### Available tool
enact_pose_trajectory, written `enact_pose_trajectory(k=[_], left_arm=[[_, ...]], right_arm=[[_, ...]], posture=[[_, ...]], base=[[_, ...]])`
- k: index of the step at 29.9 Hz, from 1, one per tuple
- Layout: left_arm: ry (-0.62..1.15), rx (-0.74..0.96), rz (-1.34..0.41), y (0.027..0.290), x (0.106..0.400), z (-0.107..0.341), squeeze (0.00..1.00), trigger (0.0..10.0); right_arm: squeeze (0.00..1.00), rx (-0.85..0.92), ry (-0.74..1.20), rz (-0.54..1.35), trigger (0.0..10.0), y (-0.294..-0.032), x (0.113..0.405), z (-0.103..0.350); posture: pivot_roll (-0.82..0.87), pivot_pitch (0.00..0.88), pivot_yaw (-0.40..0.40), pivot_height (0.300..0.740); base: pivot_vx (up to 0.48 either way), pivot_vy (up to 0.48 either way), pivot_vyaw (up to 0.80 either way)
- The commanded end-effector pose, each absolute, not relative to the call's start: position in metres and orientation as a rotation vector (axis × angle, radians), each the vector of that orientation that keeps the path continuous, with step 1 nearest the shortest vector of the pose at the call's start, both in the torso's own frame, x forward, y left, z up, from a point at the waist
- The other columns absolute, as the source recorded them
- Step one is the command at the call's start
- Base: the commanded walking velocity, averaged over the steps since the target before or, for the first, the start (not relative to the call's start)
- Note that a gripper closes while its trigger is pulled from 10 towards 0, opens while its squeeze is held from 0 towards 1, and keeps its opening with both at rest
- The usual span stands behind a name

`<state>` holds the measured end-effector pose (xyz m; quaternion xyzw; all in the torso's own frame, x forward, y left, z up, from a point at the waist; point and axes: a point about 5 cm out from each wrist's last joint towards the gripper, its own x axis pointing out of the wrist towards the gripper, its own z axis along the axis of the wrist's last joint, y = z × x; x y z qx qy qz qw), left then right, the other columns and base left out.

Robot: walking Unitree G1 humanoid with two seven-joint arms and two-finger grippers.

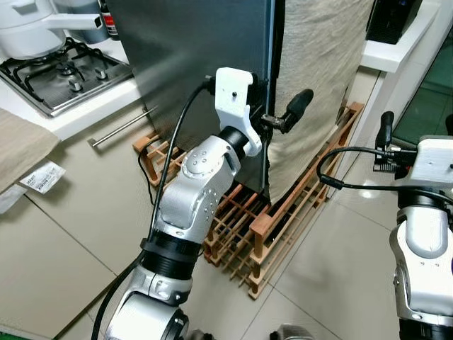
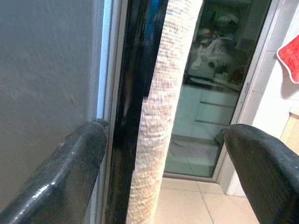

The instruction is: Restocking fridge

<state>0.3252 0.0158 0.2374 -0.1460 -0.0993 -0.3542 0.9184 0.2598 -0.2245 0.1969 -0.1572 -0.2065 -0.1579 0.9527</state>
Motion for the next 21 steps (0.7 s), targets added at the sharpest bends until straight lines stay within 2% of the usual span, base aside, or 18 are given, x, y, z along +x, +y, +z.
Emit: enact_pose_trajectory(k=[1,5,11,15,18,21], left_arm=[[-0.2,-0.357,-0.75,0.006,0.326,0.245,0.0,10.0],[-0.19,-0.422,-0.783,0.0,0.326,0.251,0.0,10.0],[-0.155,-0.389,-0.838,-0.024,0.335,0.246,0.0,10.0],[-0.13,-0.438,-0.877,-0.033,0.337,0.242,0.0,10.0],[-0.143,-0.459,-0.926,-0.044,0.335,0.244,0.0,10.0],[-0.175,-0.534,-1.069,-0.063,0.324,0.248,0.0,10.0]], right_arm=[[0.0,-0.31,-0.444,-0.322,10.0,-0.223,0.256,0.2],[0.0,-0.311,-0.441,-0.325,10.0,-0.223,0.256,0.2],[0.0,-0.307,-0.448,-0.332,10.0,-0.223,0.258,0.202],[0.0,-0.307,-0.457,-0.334,10.0,-0.223,0.26,0.205],[0.0,-0.308,-0.465,-0.341,10.0,-0.225,0.26,0.208],[0.0,-0.31,-0.469,-0.348,10.0,-0.225,0.259,0.209]], posture=[[-0.31,0.051,0.121,0.723],[-0.31,0.056,0.122,0.723],[-0.32,0.057,0.12,0.723],[-0.32,0.057,0.122,0.723],[-0.34,0.06,0.124,0.723],[-0.34,0.06,0.124,0.723]], base=[[0.0,0.0,0.0],[0.0,0.0,0.0],[0.0,0.0,0.0],[0.0,0.0,0.0],[0.0,0.0,0.0],[0.0,0.0,0.0]])
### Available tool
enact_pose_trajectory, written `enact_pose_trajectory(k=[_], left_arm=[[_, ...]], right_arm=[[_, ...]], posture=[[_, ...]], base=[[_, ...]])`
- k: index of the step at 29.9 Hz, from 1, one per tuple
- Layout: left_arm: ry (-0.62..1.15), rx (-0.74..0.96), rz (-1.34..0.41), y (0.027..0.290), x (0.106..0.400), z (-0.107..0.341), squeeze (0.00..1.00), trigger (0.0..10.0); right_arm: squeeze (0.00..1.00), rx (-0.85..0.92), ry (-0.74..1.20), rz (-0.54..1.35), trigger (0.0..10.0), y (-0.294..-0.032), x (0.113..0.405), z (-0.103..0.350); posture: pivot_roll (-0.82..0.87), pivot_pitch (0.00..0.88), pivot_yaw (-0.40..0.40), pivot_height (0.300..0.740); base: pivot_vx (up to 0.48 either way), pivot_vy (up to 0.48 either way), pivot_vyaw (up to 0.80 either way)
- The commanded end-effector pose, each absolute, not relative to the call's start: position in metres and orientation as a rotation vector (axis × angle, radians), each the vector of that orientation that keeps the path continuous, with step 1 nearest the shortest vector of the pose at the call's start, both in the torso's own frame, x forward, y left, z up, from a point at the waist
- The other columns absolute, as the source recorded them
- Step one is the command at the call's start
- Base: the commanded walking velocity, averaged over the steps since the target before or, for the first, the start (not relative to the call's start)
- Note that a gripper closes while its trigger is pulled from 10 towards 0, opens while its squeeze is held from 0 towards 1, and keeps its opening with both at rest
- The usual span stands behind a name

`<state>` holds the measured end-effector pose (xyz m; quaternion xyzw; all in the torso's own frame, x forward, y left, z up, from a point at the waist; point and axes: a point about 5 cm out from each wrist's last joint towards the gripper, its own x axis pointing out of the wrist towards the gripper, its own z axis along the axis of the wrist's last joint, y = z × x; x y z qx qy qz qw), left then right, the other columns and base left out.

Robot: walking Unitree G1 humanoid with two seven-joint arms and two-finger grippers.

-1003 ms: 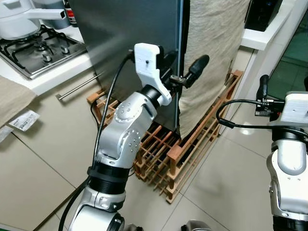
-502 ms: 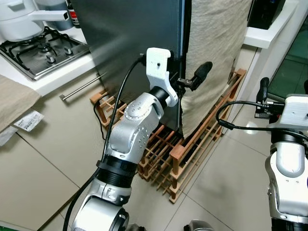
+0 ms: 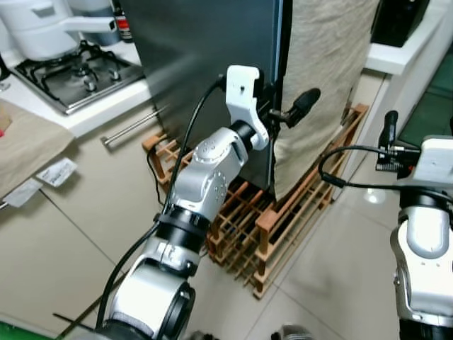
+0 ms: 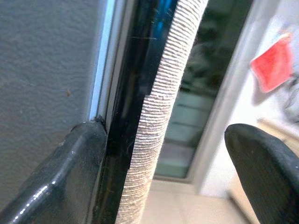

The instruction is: Restocking fridge

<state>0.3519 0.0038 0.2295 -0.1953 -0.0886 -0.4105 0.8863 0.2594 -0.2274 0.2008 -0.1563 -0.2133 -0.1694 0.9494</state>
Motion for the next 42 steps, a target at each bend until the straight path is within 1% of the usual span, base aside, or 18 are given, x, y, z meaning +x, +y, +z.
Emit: enact_pose_trajectory(k=[1,3,4,5,7,11,13,14,22,23,26,28,30,33,34,35,36,42], left_arm=[[-0.175,-0.534,-1.069,-0.063,0.324,0.248,0.0,10.0],[-0.18,-0.601,-1.146,-0.071,0.318,0.254,0.0,10.0],[-0.18,-0.601,-1.146,-0.071,0.318,0.254,0.0,10.0],[-0.18,-0.705,-1.312,-0.078,0.304,0.263,0.0,10.0],[-0.198,-0.759,-1.439,-0.079,0.293,0.268,0.0,10.0],[-0.233,-0.791,-1.631,-0.081,0.274,0.27,0.0,10.0],[-0.241,-0.798,-1.644,-0.081,0.272,0.272,0.0,10.0],[-0.24,-0.811,-1.687,-0.08,0.267,0.274,0.0,10.0],[-0.227,-0.885,-1.69,-0.071,0.271,0.28,0.0,10.0],[-0.23,-0.856,-1.63,-0.064,0.277,0.278,0.0,10.0],[-0.232,-0.787,-1.52,-0.054,0.286,0.272,0.0,10.0],[-0.232,-0.732,-1.404,-0.045,0.295,0.268,0.0,10.0],[-0.252,-0.648,-1.293,-0.037,0.303,0.266,0.0,10.0],[-0.269,-0.471,-1.058,-0.028,0.315,0.26,0.0,10.0],[-0.269,-0.471,-1.058,-0.028,0.315,0.26,0.0,10.0],[-0.277,-0.372,-0.968,-0.027,0.318,0.257,0.0,10.0],[-0.276,-0.342,-0.937,-0.028,0.319,0.256,0.0,10.0],[-0.259,-0.29,-0.902,-0.035,0.32,0.25,0.0,10.0]], right_arm=[[0.0,-0.31,-0.469,-0.348,10.0,-0.225,0.259,0.209],[0.0,-0.31,-0.468,-0.354,10.0,-0.226,0.259,0.209],[0.0,-0.31,-0.468,-0.354,10.0,-0.226,0.259,0.209],[0.0,-0.305,-0.467,-0.36,10.0,-0.226,0.258,0.208],[0.0,-0.303,-0.466,-0.364,10.0,-0.226,0.257,0.208],[0.0,-0.301,-0.458,-0.372,10.0,-0.228,0.257,0.205],[0.0,-0.301,-0.456,-0.376,10.0,-0.229,0.257,0.205],[0.0,-0.3,-0.453,-0.388,10.0,-0.232,0.256,0.205],[0.0,-0.298,-0.449,-0.396,10.0,-0.233,0.255,0.205],[0.0,-0.298,-0.451,-0.396,10.0,-0.232,0.255,0.205],[0.0,-0.297,-0.455,-0.398,10.0,-0.231,0.255,0.206],[0.0,-0.302,-0.465,-0.404,10.0,-0.23,0.253,0.208],[0.0,-0.309,-0.479,-0.413,10.0,-0.23,0.251,0.21],[0.0,-0.328,-0.497,-0.438,10.0,-0.231,0.246,0.214],[0.0,-0.328,-0.497,-0.438,10.0,-0.231,0.246,0.214],[0.0,-0.333,-0.49,-0.429,10.0,-0.23,0.245,0.212],[0.0,-0.332,-0.483,-0.424,10.0,-0.229,0.245,0.21],[0.0,-0.321,-0.466,-0.415,10.0,-0.224,0.247,0.204]], posture=[[-0.34,0.06,0.124,0.723],[-0.35,0.064,0.131,0.723],[-0.35,0.064,0.131,0.723],[-0.36,0.065,0.136,0.723],[-0.36,0.066,0.136,0.723],[-0.35,0.067,0.135,0.723],[-0.35,0.067,0.135,0.723],[-0.35,0.067,0.135,0.723],[-0.34,0.073,0.135,0.723],[-0.34,0.075,0.136,0.723],[-0.34,0.079,0.136,0.723],[-0.34,0.081,0.136,0.723],[-0.33,0.083,0.137,0.723],[-0.33,0.086,0.134,0.723],[-0.33,0.086,0.134,0.723],[-0.33,0.086,0.134,0.723],[-0.32,0.086,0.127,0.723],[-0.32,0.083,0.135,0.723]], base=[[0.0,0.0,0.0],[0.0,0.0,0.0],[0.0,0.0,0.0],[0.0,0.0,0.0],[0.0,0.0,0.0],[0.0,0.0,0.0],[0.0,0.0,0.0],[0.0,0.0,0.0],[0.0,0.0,0.0],[0.0,0.0,0.0],[0.0,0.0,0.0],[0.0,0.0,0.0],[0.0,0.0,0.0],[0.0,0.0,0.0],[0.0,0.0,0.0],[0.0,0.0,0.0],[0.0,0.0,0.0],[0.0,0.0,0.0]])
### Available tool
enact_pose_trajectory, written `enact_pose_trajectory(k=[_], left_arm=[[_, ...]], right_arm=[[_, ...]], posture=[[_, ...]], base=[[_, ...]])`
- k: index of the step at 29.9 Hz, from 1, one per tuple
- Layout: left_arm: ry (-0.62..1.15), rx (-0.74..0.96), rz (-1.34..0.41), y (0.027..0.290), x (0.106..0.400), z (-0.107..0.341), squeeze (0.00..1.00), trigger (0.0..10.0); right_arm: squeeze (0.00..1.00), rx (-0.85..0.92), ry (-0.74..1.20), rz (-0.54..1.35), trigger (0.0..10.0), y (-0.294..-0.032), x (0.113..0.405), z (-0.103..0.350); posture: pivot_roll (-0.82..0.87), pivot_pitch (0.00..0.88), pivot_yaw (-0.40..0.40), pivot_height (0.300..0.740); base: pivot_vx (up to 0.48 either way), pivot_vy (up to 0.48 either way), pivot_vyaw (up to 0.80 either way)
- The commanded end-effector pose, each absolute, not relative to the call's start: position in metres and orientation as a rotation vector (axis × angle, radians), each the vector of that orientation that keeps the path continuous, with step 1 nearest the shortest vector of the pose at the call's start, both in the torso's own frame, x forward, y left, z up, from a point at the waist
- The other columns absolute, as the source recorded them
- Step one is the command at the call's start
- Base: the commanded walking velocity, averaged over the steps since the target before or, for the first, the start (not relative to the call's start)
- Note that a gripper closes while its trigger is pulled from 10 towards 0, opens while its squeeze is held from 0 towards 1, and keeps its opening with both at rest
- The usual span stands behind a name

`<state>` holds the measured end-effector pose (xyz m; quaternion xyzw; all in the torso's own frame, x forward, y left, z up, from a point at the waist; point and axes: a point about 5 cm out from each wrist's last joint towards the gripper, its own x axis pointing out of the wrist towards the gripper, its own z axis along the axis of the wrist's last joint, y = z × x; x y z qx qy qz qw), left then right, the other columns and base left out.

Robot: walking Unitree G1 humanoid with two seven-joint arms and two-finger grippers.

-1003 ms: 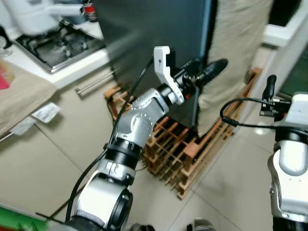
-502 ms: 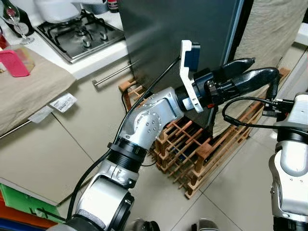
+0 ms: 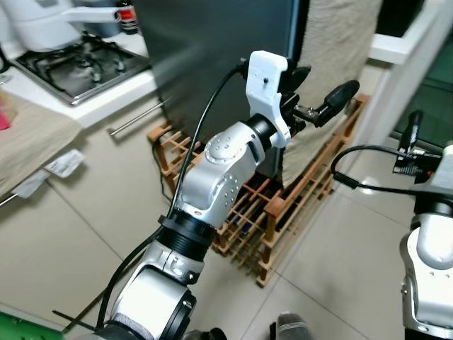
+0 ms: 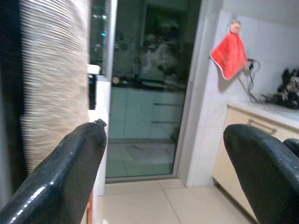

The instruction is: Restocking fridge

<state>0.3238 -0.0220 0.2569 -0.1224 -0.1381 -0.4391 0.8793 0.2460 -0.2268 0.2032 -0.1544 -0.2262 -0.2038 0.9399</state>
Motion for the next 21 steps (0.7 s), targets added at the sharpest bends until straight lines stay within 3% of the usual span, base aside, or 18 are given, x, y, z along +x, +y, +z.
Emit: enact_pose_trajectory(k=[1,9,18,21], left_arm=[[-0.254,-0.269,-0.877,-0.036,0.322,0.247,0.0,10.0],[-0.196,-0.175,-0.693,-0.039,0.34,0.234,0.0,10.0],[-0.23,-0.206,-0.509,-0.018,0.356,0.229,0.0,10.0],[-0.15,-0.274,-0.457,-0.016,0.361,0.221,0.0,10.0]], right_arm=[[0.0,-0.321,-0.466,-0.415,10.0,-0.223,0.247,0.204],[0.0,-0.333,-0.498,-0.415,10.0,-0.221,0.248,0.21],[0.0,-0.332,-0.444,-0.427,10.0,-0.225,0.243,0.197],[0.0,-0.334,-0.436,-0.427,10.0,-0.224,0.243,0.194]], posture=[[-0.32,0.082,0.136,0.723],[-0.33,0.084,0.148,0.723],[-0.34,0.084,0.147,0.723],[-0.35,0.083,0.152,0.723]], base=[[0.0,0.0,0.0],[0.0,0.0,0.0],[0.0,0.0,0.0],[0.0,0.0,0.0]])
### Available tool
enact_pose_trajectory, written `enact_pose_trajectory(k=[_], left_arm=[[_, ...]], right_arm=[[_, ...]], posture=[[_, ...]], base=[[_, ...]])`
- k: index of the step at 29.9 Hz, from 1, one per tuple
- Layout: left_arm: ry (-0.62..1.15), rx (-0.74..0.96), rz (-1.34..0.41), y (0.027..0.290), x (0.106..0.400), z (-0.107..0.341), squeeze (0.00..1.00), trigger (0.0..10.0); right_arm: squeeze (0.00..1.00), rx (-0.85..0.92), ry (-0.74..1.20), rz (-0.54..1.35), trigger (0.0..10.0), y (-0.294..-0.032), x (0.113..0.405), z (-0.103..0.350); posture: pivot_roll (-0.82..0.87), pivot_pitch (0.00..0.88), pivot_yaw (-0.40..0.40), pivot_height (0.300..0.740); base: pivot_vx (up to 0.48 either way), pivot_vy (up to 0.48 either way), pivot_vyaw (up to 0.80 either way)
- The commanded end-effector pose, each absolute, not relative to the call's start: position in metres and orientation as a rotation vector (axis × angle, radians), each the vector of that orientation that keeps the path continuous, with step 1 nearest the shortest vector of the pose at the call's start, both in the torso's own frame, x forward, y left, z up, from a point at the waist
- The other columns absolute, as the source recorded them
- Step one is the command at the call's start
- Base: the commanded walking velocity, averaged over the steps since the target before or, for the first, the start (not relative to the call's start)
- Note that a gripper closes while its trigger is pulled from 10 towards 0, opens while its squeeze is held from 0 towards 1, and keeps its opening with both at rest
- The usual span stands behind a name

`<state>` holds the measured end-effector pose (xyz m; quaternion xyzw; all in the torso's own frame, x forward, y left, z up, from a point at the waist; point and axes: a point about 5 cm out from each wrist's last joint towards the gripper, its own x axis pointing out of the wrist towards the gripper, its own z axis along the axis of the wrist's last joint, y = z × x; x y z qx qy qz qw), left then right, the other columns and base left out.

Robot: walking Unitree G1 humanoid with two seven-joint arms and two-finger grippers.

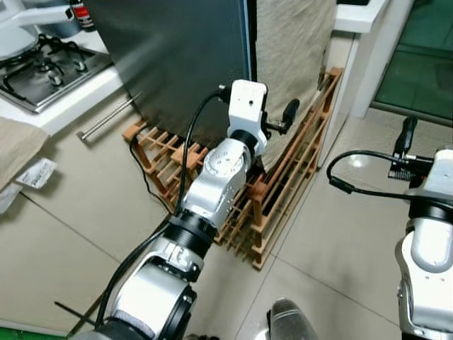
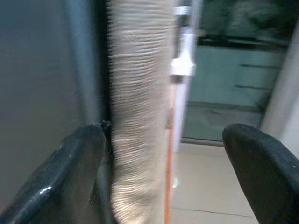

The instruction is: Restocking fridge

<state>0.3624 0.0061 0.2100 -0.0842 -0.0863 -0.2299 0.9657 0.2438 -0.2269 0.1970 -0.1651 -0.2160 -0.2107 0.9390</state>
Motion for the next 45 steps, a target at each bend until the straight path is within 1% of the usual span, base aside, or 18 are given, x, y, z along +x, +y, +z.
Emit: enact_pose_trajectory(k=[1,14,22,24,30,34,35,36,37,38,42,43,45], left_arm=[[-0.129,-0.295,-0.434,-0.014,0.363,0.219,0.0,10.0],[-0.142,-0.315,-0.518,-0.022,0.36,0.221,0.0,10.0],[-0.17,-0.329,-0.593,-0.014,0.352,0.223,0.0,10.0],[-0.159,-0.333,-0.617,-0.01,0.345,0.216,0.0,10.0],[-0.145,-0.309,-0.607,-0.012,0.341,0.205,0.0,10.0],[-0.122,-0.279,-0.554,-0.002,0.347,0.193,0.0,10.0],[-0.107,-0.292,-0.528,0.005,0.35,0.187,0.0,10.0],[-0.107,-0.31,-0.506,0.01,0.352,0.185,0.0,10.0],[-0.107,-0.31,-0.506,0.01,0.352,0.185,0.0,10.0],[-0.106,-0.306,-0.498,0.011,0.353,0.185,0.04,10.0],[-0.103,-0.305,-0.505,0.005,0.354,0.186,0.06,10.0],[-0.101,-0.306,-0.505,0.005,0.355,0.186,0.09,10.0],[-0.103,-0.304,-0.512,0.002,0.356,0.186,0.09,10.0]], right_arm=[[0.0,-0.335,-0.435,-0.427,10.0,-0.224,0.243,0.193],[0.0,-0.335,-0.432,-0.423,10.0,-0.222,0.244,0.193],[0.0,-0.335,-0.435,-0.418,10.0,-0.221,0.244,0.194],[0.0,-0.331,-0.42,-0.418,10.0,-0.22,0.244,0.19],[0.0,-0.322,-0.405,-0.399,10.0,-0.216,0.245,0.186],[0.0,-0.314,-0.391,-0.39,10.0,-0.218,0.25,0.183],[0.0,-0.305,-0.376,-0.389,10.0,-0.219,0.253,0.181],[0.0,-0.302,-0.378,-0.37,10.0,-0.216,0.257,0.182],[0.0,-0.302,-0.378,-0.37,10.0,-0.216,0.257,0.182],[0.0,-0.301,-0.381,-0.355,10.0,-0.214,0.259,0.182],[0.0,-0.296,-0.379,-0.328,10.0,-0.21,0.267,0.181],[0.0,-0.293,-0.379,-0.321,10.0,-0.208,0.269,0.181],[0.0,-0.288,-0.384,-0.311,10.0,-0.205,0.272,0.181]], posture=[[-0.35,0.083,0.153,0.723],[-0.36,0.101,0.158,0.723],[-0.36,0.122,0.16,0.723],[-0.34,0.147,0.148,0.723],[-0.33,0.147,0.129,0.723],[-0.31,0.127,0.107,0.723],[-0.3,0.114,0.095,0.723],[-0.29,0.103,0.088,0.723],[-0.29,0.103,0.088,0.723],[-0.28,0.098,0.081,0.723],[-0.26,0.099,0.068,0.723],[-0.26,0.101,0.065,0.723],[-0.25,0.102,0.064,0.723]], base=[[0.0,0.0,0.0],[0.0,0.0,0.0],[0.0,0.0,0.0],[0.0,0.0,0.0],[0.0,0.0,0.0],[0.0,0.0,0.0],[0.0,0.0,0.0],[0.0,-0.454,0.0],[0.0,-0.454,0.0],[0.0,-0.454,0.0],[0.0,-0.452,0.0],[0.0,-0.446,0.0],[0.0,-0.446,0.0]])
